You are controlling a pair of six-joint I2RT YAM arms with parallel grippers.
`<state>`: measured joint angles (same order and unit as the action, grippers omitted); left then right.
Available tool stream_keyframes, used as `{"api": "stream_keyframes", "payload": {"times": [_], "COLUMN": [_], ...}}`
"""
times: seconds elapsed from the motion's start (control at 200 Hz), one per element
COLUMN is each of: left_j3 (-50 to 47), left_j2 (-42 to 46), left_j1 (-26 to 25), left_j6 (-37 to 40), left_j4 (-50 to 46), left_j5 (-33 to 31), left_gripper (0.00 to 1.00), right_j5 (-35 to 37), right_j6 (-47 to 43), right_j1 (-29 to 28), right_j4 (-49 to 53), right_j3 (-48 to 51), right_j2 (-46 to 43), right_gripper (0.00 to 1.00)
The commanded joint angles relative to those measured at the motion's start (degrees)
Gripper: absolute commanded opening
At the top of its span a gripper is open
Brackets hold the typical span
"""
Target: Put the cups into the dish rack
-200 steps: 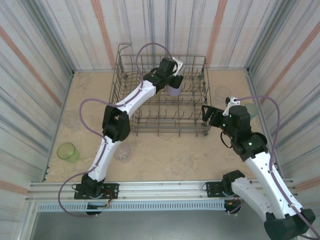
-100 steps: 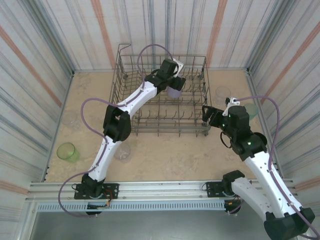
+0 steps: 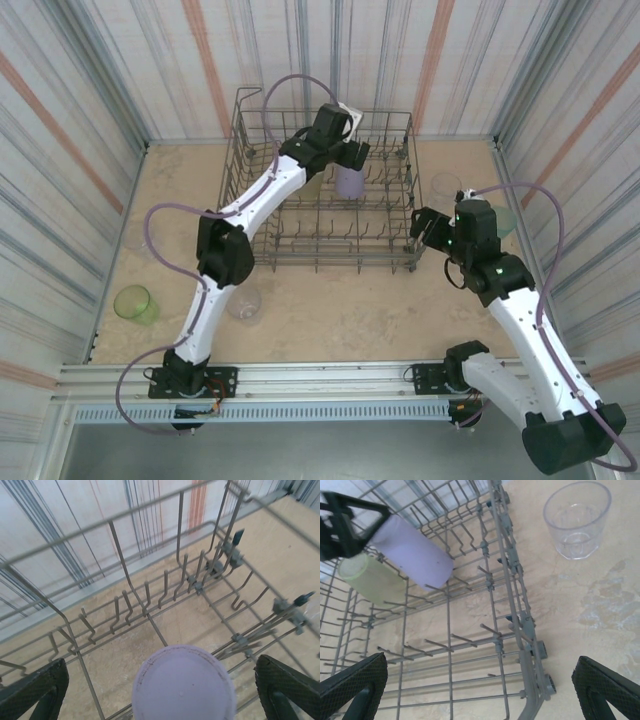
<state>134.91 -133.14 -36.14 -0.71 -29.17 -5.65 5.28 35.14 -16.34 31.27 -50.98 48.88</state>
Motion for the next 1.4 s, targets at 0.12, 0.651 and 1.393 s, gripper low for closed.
{"api": "stream_keyframes", "payload": {"times": [0.12,0.651,1.393], "left_j3": [-5.35,-12.08,-14.23], "left_j2": [12.61,23.84,24.62], "left_j1": [-0.52,-0.60,0.76], "left_j6": [-3.01,-7.13,-17.00], "left_j4": [-2.57,-4.94,-7.78], "left_j5": [1.67,5.26,13.74], "left_gripper": [0.99,0.99,0.99], "right_j5": [6.08,11.06,11.33], "right_j6": [5.10,9.15,3.03], "right_j1": [1.56,12.23,28.56], "right_j4": [11.68,25.16,19.80], "right_j3": [-4.90,-11.51,-5.33], "right_j2": [1.37,5.62,14.41], "right_gripper": [0.99,0.99,0.99]}}
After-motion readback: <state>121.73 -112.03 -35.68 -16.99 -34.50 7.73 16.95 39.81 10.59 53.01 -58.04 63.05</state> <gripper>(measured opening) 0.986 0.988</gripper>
